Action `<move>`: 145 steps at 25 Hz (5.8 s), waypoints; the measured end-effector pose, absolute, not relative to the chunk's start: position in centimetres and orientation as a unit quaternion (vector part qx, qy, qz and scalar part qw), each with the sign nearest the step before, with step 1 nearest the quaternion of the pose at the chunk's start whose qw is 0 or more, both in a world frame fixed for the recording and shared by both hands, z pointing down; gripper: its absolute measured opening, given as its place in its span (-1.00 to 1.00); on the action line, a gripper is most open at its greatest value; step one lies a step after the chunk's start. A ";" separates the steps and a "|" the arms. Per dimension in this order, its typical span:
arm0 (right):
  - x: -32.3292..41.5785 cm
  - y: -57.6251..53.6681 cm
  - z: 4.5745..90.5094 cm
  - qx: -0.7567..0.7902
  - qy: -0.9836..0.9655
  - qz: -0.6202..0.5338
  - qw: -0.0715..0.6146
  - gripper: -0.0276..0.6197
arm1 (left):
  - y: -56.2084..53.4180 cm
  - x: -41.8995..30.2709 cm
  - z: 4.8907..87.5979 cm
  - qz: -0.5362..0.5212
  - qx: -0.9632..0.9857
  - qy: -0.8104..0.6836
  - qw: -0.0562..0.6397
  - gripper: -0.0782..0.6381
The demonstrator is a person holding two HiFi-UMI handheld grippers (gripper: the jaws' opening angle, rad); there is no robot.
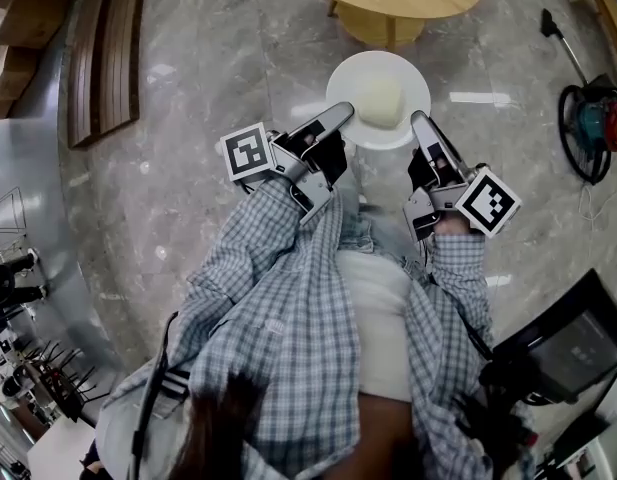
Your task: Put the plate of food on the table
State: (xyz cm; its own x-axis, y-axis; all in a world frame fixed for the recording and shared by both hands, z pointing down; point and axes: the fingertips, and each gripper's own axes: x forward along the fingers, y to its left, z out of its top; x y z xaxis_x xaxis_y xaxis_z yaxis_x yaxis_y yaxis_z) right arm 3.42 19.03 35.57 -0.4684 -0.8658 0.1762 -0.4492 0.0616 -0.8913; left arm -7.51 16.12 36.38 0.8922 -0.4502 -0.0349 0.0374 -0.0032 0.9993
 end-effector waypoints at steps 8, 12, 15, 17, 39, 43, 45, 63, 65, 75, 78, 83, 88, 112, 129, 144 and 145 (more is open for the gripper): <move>4.6 12.8 35.6 -0.486 0.684 -0.500 0.213 -0.75 | 9.5 -6.1 36.6 -0.160 0.681 -0.136 0.701 -0.65; 4.9 13.0 35.5 -0.495 0.679 -0.496 0.218 -0.75 | 9.3 -5.7 36.5 -0.159 0.686 -0.127 0.699 -0.65; 5.1 12.9 35.5 -0.499 0.680 -0.490 0.221 -0.75 | 9.1 -5.4 36.5 -0.155 0.689 -0.120 0.698 -0.65; 5.2 12.8 35.4 -0.503 0.679 -0.486 0.224 -0.75 | 8.9 -5.3 36.4 -0.153 0.691 -0.113 0.697 -0.65; 5.8 1.9 36.1 -0.530 0.659 -0.483 0.228 -0.75 | -2.6 -4.5 37.3 -0.135 0.691 -0.090 0.705 -0.65; 5.9 0.3 35.9 -0.538 0.656 -0.480 0.224 -0.75 | -4.3 -4.4 37.1 -0.134 0.690 -0.084 0.707 -0.65; 5.9 0.4 35.8 -0.538 0.657 -0.478 0.223 -0.75 | -4.2 -4.3 37.0 -0.135 0.689 -0.083 0.707 -0.65; 5.6 -0.8 37.2 -0.522 0.661 -0.495 0.214 -0.75 | -5.0 -4.8 38.3 -0.145 0.685 -0.102 0.706 -0.65; 5.5 -0.9 37.2 -0.519 0.663 -0.496 0.214 -0.75 | -5.0 -4.9 38.2 -0.147 0.685 -0.105 0.706 -0.65; 9.0 -7.1 37.8 -0.512 0.657 -0.516 0.200 -0.75 | -11.0 -1.6 38.7 -0.153 0.680 -0.122 0.707 -0.65; 10.5 -8.9 37.9 -0.509 0.661 -0.517 0.194 -0.75 | -12.5 -0.2 38.8 -0.156 0.677 -0.127 0.708 -0.65; 11.6 -11.6 38.2 -0.492 0.668 -0.525 0.188 -0.75 | -14.8 0.9 38.9 -0.170 0.673 -0.142 0.705 -0.65; 13.8 -14.3 38.2 -0.484 0.676 -0.524 0.181 -0.75 | -17.3 3.0 39.1 -0.175 0.673 -0.152 0.703 -0.65; 18.2 -23.0 43.6 -0.459 0.674 -0.564 0.130 -0.75 | -24.7 7.3 45.1 -0.176 0.648 -0.200 0.714 -0.67; 19.0 -25.1 50.8 -0.462 0.641 -0.607 0.083 -0.75 | -26.6 7.7 52.1 -0.114 0.631 -0.251 0.725 -0.68; 20.3 -26.1 57.1 -0.468 0.615 -0.633 0.049 -0.75 | -27.4 8.9 57.7 -0.075 0.599 -0.283 0.745 -0.68; 20.3 -26.1 57.4 -0.469 0.612 -0.635 0.048 -0.75 | -27.4 8.9 58.0 -0.071 0.599 -0.285 0.745 -0.68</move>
